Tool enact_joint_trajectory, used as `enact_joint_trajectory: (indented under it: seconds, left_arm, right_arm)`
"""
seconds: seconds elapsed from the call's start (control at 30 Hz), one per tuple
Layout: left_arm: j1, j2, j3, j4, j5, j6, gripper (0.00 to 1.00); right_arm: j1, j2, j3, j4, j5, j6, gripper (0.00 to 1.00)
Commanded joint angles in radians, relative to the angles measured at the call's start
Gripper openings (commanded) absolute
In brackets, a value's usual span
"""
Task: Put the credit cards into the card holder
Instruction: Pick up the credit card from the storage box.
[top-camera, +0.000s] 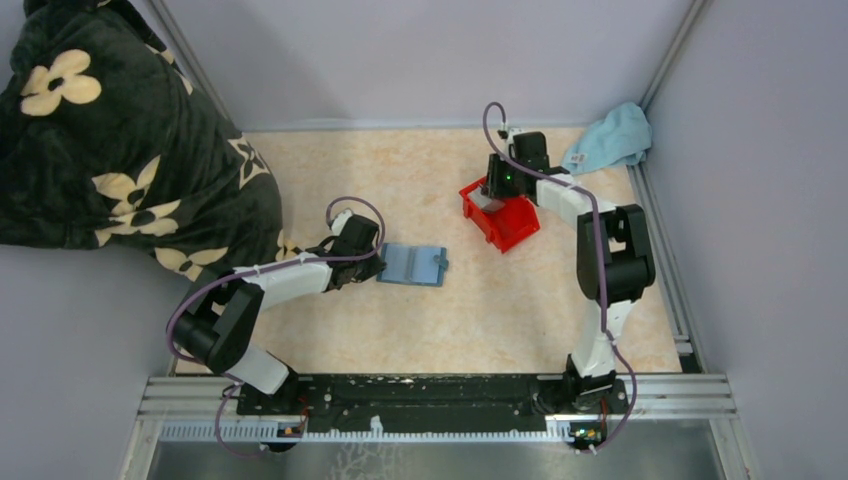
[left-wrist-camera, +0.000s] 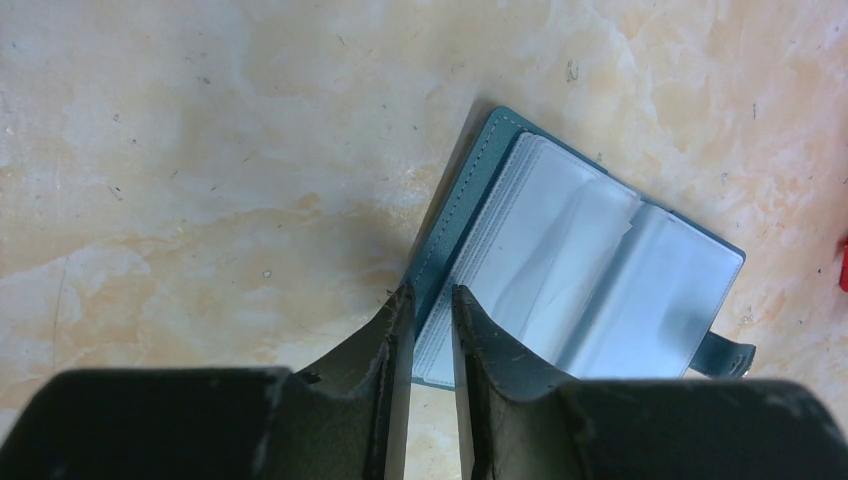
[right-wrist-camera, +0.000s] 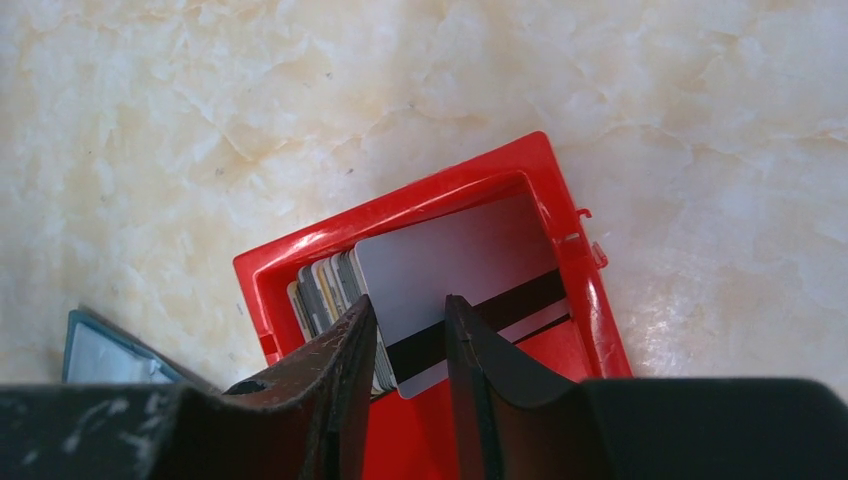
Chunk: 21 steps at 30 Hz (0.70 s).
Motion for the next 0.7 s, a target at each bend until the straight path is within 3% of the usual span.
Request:
enact_joint_trajectory:
  seconds: [0.0, 0.4, 0.67]
  left_arm:
    - [-0.011, 0.036, -0.029, -0.111, 0.037, 0.008, 0.27]
    - [-0.012, 0.024, -0.039, -0.103, 0.042, 0.002, 0.27]
    - [-0.018, 0.012, -0.034, -0.102, 0.047, -0.003, 0.27]
  right_arm:
    - [0.018, -0.084, -0.001, 0.012, -0.007, 0.003, 0.31]
    - [0.024, -0.12, -0.008, -0.009, 0.009, -0.004, 0.22]
    - [0.057, -0.181, -0.028, -0.047, 0.228, -0.078, 0.14]
